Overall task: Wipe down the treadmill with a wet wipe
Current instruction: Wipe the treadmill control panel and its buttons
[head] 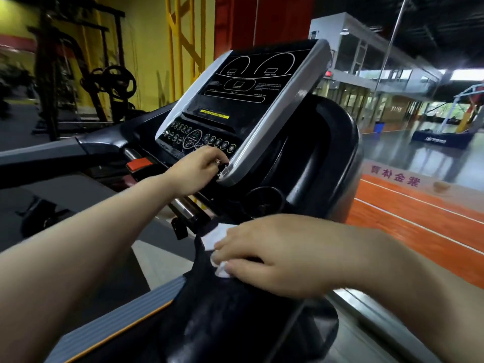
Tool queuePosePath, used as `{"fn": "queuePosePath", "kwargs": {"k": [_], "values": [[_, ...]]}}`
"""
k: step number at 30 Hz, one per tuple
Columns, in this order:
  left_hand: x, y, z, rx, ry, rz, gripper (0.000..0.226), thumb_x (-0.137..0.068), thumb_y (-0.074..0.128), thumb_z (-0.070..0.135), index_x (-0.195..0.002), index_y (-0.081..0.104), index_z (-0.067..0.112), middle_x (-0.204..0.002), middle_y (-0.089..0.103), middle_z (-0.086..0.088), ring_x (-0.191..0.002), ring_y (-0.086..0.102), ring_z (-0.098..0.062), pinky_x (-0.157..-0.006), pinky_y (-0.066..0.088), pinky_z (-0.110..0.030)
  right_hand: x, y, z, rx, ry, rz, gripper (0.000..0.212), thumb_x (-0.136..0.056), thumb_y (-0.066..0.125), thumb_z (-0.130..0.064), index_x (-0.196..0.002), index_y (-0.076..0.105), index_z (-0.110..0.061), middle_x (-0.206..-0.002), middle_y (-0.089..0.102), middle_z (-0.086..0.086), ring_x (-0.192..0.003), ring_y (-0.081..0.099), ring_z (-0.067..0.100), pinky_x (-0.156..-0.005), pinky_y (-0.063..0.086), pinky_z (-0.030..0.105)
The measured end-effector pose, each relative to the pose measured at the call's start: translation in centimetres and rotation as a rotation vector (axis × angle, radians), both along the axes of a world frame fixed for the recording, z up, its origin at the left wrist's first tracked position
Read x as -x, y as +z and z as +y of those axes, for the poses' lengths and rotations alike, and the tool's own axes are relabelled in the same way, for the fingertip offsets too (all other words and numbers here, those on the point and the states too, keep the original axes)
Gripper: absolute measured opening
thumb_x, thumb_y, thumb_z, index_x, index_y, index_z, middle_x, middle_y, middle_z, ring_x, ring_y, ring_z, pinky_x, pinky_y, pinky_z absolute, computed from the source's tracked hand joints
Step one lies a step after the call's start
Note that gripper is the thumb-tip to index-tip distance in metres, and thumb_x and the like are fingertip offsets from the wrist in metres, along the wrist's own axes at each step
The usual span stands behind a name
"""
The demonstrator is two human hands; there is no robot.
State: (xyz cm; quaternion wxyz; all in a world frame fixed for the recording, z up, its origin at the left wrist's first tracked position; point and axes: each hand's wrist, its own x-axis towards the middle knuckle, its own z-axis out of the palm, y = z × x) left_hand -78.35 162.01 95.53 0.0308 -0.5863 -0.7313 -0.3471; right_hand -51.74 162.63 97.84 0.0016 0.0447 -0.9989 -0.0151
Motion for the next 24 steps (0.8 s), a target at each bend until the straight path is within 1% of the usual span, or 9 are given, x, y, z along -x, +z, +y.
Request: {"fn": "queuePosePath", "kwargs": {"k": [2,5,7,9,11,14,17,21,24], "values": [[-1.9,0.5,-1.6,0.026,-0.054,0.05,0.035,-0.093,0.045,0.006,-0.116,0.062,0.025,-0.109,0.057,0.009,-0.104,0.054,-0.009,-0.098,0.043,-0.034,-3.8,-0.4,-0.4,0.015,0.084,0.213,0.038,-0.098,0.032,-0.047,-0.114,0.063,-0.031,-0.117,0.063,-0.012,-0.113,0.056,0.008,-0.096,0.045,0.031],[-5.3,0.8,-3.5,0.046,-0.104,0.055,0.035,-0.089,0.043,0.022,-0.119,0.061,0.028,-0.106,0.057,0.021,-0.101,0.056,-0.001,-0.092,0.043,-0.027,-6.0,-1.6,1.8,-0.025,0.085,0.416,0.036,-0.101,0.034,-0.046,-0.12,0.061,-0.034,-0.126,0.06,-0.019,-0.125,0.048,-0.001,-0.114,0.025,0.024],[-7.6,1.2,-4.2,0.057,-0.121,0.006,0.035,-0.088,0.041,0.032,-0.117,0.06,0.033,-0.107,0.062,0.017,-0.1,0.059,-0.003,-0.091,0.046,-0.026,-5.6,-1.0,6.0,-0.055,-0.076,0.459,0.041,-0.099,0.027,-0.046,-0.116,0.063,-0.036,-0.126,0.061,-0.02,-0.129,0.045,-0.002,-0.119,0.014,0.029],[-9.5,1.8,-4.4,0.102,-0.125,-0.051,0.027,-0.098,0.045,0.024,-0.116,0.06,0.036,-0.096,0.065,0.014,-0.082,0.059,-0.004,-0.078,0.048,-0.023,-5.4,0.4,10.8,-0.09,-0.275,0.589,0.046,-0.097,0.024,-0.039,-0.112,0.067,-0.032,-0.125,0.063,-0.013,-0.131,0.044,0.006,-0.119,0.011,0.031],[-10.9,2.3,-4.3,0.121,-0.138,-0.121,0.027,-0.102,0.045,0.021,-0.117,0.061,0.036,-0.085,0.063,0.018,-0.069,0.055,0.001,-0.068,0.045,-0.016,-5.2,0.6,12.4,-0.042,-0.362,0.723,0.037,-0.098,0.033,-0.027,-0.104,0.069,-0.025,-0.116,0.067,-0.005,-0.125,0.051,0.015,-0.118,0.012,0.026],[-12.2,2.4,-3.6,0.09,-0.169,-0.192,0.033,-0.094,0.045,0.035,-0.122,0.062,0.032,-0.112,0.068,0.021,-0.108,0.06,0.004,-0.098,0.042,-0.017,-5.0,-2.8,8.4,0.019,-0.029,0.739,0.028,-0.099,0.041,-0.024,-0.102,0.069,-0.025,-0.109,0.067,-0.009,-0.115,0.056,0.015,-0.117,0.019,0.031],[-12.9,2.1,-2.7,0.117,-0.181,-0.246,0.032,-0.099,0.046,0.029,-0.127,0.061,0.024,-0.123,0.067,0.012,-0.121,0.056,0.0,-0.108,0.039,-0.022,-5.5,-3.0,9.5,0.027,0.24,0.655,0.03,-0.101,0.04,-0.026,-0.113,0.067,-0.026,-0.119,0.064,-0.01,-0.12,0.053,0.009,-0.115,0.026,0.038],[-13.3,2.3,-1.4,0.164,-0.197,-0.246,0.03,-0.105,0.044,0.014,-0.129,0.059,0.022,-0.127,0.065,0.012,-0.121,0.055,0.005,-0.11,0.037,-0.018,-5.0,0.2,18.8,0.103,-0.105,0.895,0.031,-0.098,0.042,-0.021,-0.113,0.068,-0.028,-0.126,0.062,-0.011,-0.131,0.047,0.008,-0.114,0.028,0.052],[-13.3,2.8,-0.1,0.136,-0.235,-0.316,0.03,-0.105,0.043,0.014,-0.13,0.057,0.022,-0.128,0.065,0.01,-0.121,0.056,0.003,-0.109,0.038,-0.017,-5.1,-2.0,16.8,0.206,-0.176,1.054,0.031,-0.097,0.045,-0.019,-0.118,0.069,-0.017,-0.131,0.06,-0.008,-0.135,0.044,0.009,-0.114,0.032,0.047]]}}
